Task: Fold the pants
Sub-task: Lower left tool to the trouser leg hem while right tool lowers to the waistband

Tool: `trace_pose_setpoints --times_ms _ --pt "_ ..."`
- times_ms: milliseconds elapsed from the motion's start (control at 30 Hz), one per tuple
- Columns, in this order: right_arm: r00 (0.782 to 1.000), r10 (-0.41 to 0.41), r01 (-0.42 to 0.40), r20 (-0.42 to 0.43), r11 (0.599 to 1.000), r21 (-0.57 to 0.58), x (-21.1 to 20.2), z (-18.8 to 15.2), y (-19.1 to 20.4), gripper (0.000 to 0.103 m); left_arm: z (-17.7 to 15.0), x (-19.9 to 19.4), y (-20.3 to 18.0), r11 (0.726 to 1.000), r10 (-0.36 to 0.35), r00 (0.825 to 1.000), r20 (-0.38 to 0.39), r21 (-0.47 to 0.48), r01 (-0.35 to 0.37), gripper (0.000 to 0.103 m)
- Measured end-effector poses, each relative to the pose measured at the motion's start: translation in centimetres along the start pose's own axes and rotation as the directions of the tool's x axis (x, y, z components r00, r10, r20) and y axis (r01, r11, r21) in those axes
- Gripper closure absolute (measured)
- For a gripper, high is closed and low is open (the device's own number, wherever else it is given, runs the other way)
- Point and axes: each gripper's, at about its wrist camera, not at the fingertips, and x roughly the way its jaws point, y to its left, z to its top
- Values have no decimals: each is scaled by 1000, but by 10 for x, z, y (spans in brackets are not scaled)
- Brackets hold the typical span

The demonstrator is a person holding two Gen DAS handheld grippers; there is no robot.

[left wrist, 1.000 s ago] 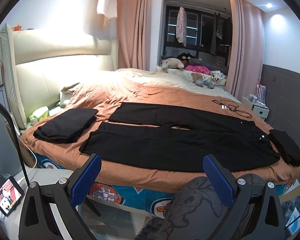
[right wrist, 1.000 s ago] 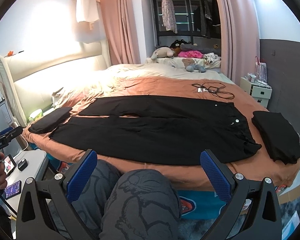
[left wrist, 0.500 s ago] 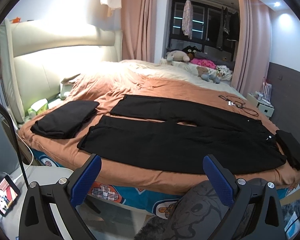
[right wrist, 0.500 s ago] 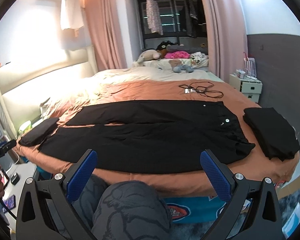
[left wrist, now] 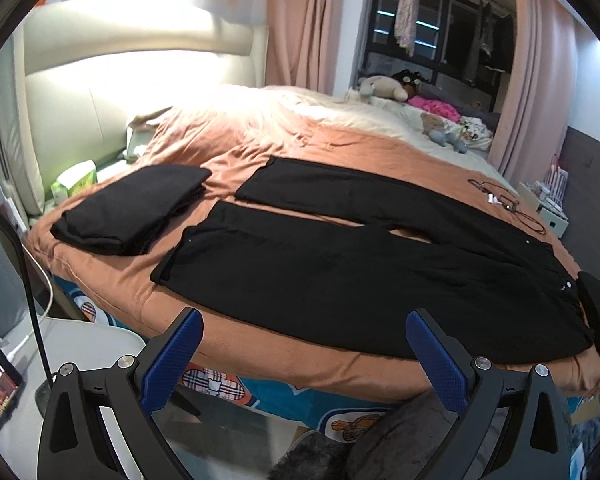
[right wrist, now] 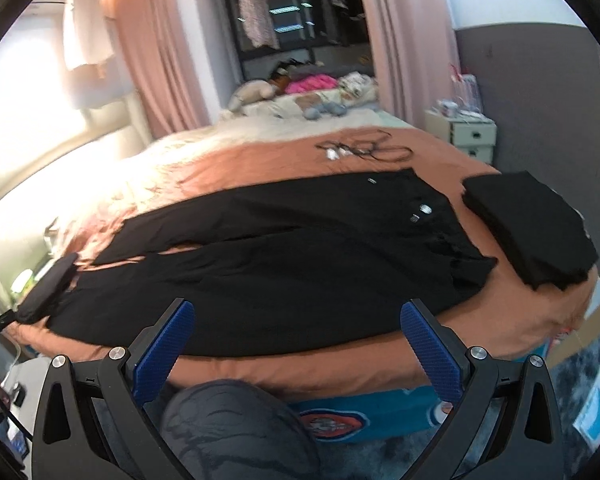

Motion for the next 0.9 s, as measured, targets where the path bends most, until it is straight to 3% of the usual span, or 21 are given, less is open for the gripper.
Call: trace_pose_setpoints --times_ms 200,467,700,900 --pt "999 -48 49 -25 998 38 20 11 -8 0 8 29 16 999 20 999 -39 -34 -21 4" --pt "997 -66 69 -29 991 112 33 16 -21 0 14 64 50 990 26 996 -90 -133 -38 24" --pt "997 -66 61 27 983 174 46 10 -35 0 13 94 76 978 65 987 -144 -185 -92 24" --pt "997 -71 76 -27 972 222 71 2 -49 0 10 119 99 964 68 981 -184 -239 -112 24"
